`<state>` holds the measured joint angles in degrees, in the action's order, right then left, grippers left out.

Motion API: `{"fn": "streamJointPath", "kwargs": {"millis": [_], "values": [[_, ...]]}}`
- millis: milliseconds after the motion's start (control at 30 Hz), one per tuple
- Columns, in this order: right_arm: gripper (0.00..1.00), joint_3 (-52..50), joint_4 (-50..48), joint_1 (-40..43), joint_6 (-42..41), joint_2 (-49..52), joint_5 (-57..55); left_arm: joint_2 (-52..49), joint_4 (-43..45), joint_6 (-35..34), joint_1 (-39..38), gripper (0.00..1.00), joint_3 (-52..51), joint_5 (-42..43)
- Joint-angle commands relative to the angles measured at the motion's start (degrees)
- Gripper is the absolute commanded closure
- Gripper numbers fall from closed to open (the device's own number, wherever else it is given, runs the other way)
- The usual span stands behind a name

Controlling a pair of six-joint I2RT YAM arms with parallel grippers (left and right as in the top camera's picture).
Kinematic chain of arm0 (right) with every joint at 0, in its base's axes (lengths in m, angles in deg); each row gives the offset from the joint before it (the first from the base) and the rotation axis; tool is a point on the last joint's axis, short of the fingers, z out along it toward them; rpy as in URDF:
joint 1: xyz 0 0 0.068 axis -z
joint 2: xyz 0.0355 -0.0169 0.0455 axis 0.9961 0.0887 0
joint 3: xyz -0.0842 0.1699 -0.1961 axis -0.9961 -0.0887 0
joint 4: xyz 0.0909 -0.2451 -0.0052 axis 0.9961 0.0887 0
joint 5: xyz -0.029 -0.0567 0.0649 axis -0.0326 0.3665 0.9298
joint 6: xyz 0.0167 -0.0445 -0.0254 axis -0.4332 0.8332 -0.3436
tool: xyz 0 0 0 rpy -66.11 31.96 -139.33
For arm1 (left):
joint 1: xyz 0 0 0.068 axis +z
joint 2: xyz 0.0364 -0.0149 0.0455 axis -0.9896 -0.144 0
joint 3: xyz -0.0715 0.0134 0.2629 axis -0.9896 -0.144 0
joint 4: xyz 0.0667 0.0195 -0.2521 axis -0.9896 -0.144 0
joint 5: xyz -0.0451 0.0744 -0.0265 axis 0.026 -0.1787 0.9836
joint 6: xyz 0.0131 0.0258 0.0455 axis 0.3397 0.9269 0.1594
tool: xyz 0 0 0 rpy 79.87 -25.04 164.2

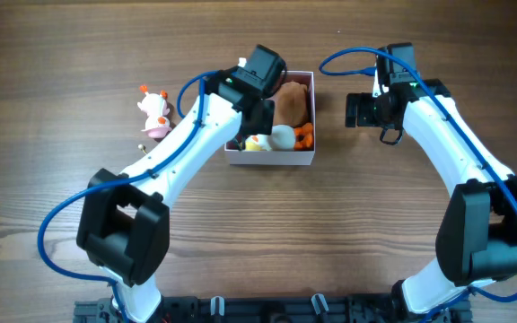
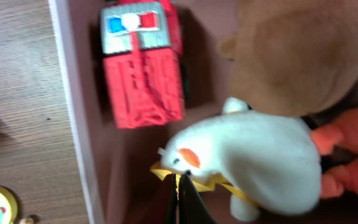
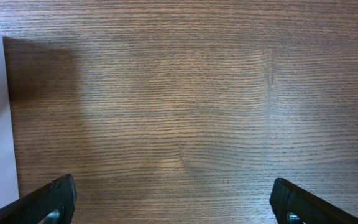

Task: Pack container
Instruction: 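Lower the truck into the box's left side and open the left gripper, then withdraw the left gripper up and back toward the left side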

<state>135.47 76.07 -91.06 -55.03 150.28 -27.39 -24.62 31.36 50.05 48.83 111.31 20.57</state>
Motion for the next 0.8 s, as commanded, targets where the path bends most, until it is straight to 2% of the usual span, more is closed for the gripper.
{"fn": "streamJointPath", "kwargs": {"millis": [0, 367, 567, 767], "values": [[0.01, 0.07, -0.13, 0.13, 0.57, -0.5, 0.31, -0.39, 0.15, -1.36, -0.61, 0.96, -0.37, -0.15], [0.01, 0.07, -0.13, 0.13, 0.61, -0.5, 0.31, -6.45, 1.2, -1.99, -0.61, 0.96, -0.37, -2.43], [0.01, 0.07, -0.13, 0.13, 0.61, -0.5, 0.31, -7.82, 1.99, -1.97, -0.59, 0.96, -0.37, -6.54], [0.0, 0.07, -0.13, 0.13, 0.59, -0.5, 0.31, -8.09, 5.62, -1.73, -0.59, 0.96, -0.37, -7.43]]}}
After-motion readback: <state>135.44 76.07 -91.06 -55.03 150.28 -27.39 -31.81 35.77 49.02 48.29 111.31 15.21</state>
